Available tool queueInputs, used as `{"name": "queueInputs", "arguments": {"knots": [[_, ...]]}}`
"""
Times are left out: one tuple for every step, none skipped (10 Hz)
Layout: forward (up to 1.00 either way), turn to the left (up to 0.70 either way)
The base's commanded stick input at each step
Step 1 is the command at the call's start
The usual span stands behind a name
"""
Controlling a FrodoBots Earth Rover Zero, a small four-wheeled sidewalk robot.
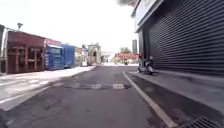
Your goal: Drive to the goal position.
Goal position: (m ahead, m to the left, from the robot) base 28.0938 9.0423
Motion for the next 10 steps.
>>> {"name": "queueInputs", "arguments": {"knots": [[0.45, 0.00], [0.57, 0.00], [0.70, 0.00], [0.70, 0.00], [0.70, 0.00], [0.70, 0.00], [0.70, 0.00], [0.70, 0.00], [0.70, 0.00], [0.70, 0.00]]}}
